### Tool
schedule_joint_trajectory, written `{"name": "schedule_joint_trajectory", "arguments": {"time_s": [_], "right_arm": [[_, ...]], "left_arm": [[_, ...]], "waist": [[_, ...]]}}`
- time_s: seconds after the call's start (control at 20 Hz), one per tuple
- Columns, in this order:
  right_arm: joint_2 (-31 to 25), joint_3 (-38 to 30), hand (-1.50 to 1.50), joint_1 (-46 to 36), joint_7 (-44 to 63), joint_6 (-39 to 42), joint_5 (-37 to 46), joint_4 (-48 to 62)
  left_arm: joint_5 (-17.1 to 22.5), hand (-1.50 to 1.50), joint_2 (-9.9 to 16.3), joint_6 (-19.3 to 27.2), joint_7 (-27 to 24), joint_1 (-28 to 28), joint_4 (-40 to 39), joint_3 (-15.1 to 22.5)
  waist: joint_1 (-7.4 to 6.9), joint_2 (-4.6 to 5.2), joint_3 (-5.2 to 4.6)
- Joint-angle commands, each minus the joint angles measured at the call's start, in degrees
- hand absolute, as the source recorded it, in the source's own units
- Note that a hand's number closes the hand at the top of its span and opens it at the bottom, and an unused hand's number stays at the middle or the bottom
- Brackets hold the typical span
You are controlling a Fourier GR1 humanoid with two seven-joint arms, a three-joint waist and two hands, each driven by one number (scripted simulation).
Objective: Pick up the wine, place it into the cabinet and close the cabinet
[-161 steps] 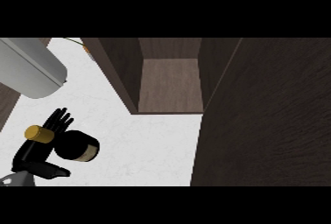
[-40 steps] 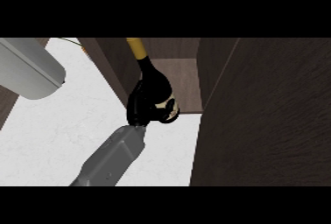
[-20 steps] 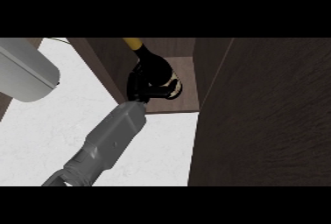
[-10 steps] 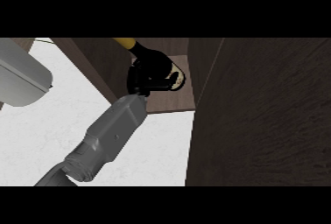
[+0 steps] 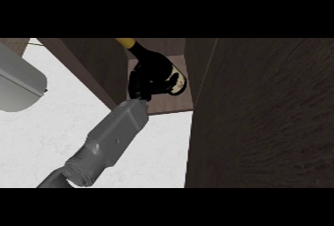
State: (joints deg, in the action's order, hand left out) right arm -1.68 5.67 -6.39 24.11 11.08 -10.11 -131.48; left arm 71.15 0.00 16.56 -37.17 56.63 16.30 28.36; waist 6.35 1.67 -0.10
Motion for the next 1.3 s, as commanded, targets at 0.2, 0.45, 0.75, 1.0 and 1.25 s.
{"name": "schedule_joint_trajectory", "arguments": {"time_s": [0.2,0.45,0.75,1.0,1.25], "right_arm": [[-0.8,-1.1,-1.5,0.4,0.2,0.9,-1.8,0.1],[0.0,0.1,-1.5,-0.4,0.6,0.0,-0.7,0.1],[-0.1,0.9,-1.5,-0.8,2.1,-0.3,-1.0,-1.9],[-0.3,0.1,-1.5,-1.4,0.1,0.5,-0.7,1.2],[-1.1,-1.8,-1.5,0.9,0.4,1.2,-3.1,-0.5]], "left_arm": [[5.1,1.5,0.0,4.2,-1.1,-3.2,7.0,5.8],[9.0,1.5,0.0,3.7,-4.5,-2.3,6.5,5.0],[14.1,-1.5,0.0,8.8,-5.7,-0.1,7.7,6.1],[15.9,-1.5,0.0,7.2,-6.4,0.1,5.2,7.6],[16.3,-1.5,0.0,8.1,-7.7,-0.5,4.5,10.5]], "waist": [[0.89,-0.16,0.02],[1.25,0.13,-0.03],[2.38,0.14,0.0],[1.72,0.54,0.05],[1.71,0.24,0.08]]}}
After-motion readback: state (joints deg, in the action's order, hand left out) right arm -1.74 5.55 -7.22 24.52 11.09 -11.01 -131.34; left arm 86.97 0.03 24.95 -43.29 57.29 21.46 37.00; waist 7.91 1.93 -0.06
